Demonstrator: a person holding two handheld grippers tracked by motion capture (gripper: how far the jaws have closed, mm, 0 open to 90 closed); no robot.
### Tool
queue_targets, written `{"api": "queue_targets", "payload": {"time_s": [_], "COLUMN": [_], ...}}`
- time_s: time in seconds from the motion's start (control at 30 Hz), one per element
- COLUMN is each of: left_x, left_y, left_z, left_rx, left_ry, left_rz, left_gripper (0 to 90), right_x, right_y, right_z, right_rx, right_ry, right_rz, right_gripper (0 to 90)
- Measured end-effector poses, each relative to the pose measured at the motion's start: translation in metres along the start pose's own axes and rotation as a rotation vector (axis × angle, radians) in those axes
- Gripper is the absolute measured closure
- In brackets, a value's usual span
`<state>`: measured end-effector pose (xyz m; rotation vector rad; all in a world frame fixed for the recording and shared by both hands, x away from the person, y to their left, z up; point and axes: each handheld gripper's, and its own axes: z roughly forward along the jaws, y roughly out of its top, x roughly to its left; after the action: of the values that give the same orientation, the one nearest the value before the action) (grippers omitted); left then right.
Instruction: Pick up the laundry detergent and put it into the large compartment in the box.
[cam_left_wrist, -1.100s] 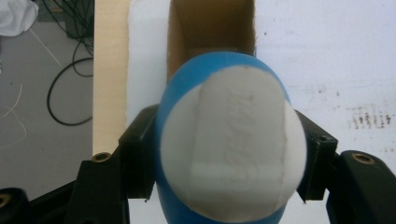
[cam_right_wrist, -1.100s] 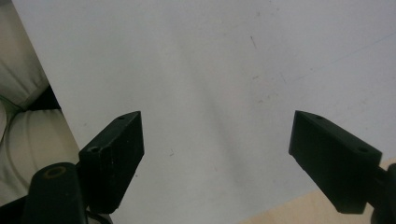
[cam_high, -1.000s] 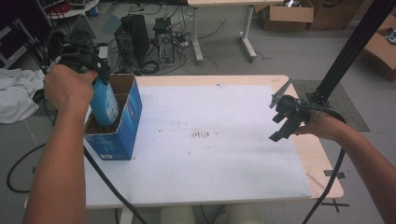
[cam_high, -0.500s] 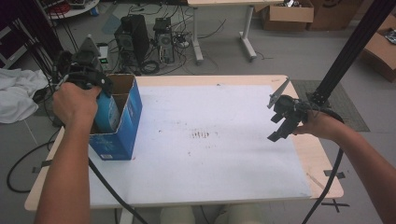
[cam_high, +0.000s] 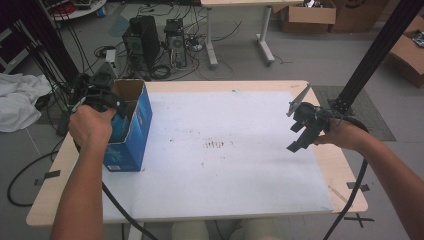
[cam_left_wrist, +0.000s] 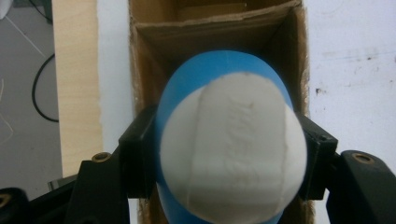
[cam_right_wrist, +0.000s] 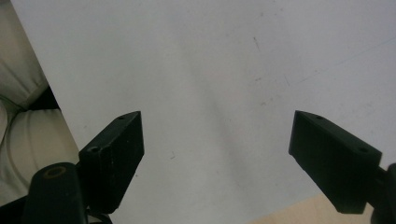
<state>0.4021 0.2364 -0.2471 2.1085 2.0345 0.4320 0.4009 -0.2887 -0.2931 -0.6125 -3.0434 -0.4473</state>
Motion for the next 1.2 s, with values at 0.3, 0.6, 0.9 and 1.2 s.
{"api": "queue_targets", "payload": {"time_s": [0.3, 0.6, 0.9, 1.2], "left_x": [0.001, 0.001, 0.002, 0.007], "left_y": [-0.006, -0.009, -0.008, -0.01], "left_z": [0.018, 0.031, 0.032, 0.032], "left_rx": [0.027, 0.059, 0.064, 0.063], "left_ry": [-0.002, -0.007, -0.011, -0.027], "left_rz": [0.015, 0.031, 0.025, 0.001], "left_gripper": [38.1, 38.0, 37.8, 37.2], "right_x": [-0.001, -0.002, -0.001, 0.0], "right_y": [-0.003, -0.003, -0.002, -0.002], "right_z": [0.001, 0.002, 0.003, 0.005], "right_rx": [-0.003, -0.002, -0.001, 0.001], "right_ry": [0.002, 0.001, 0.001, 0.004], "right_rz": [0.007, 0.003, 0.007, -0.006], "right_gripper": [18.2, 18.2, 18.2, 18.2]}}
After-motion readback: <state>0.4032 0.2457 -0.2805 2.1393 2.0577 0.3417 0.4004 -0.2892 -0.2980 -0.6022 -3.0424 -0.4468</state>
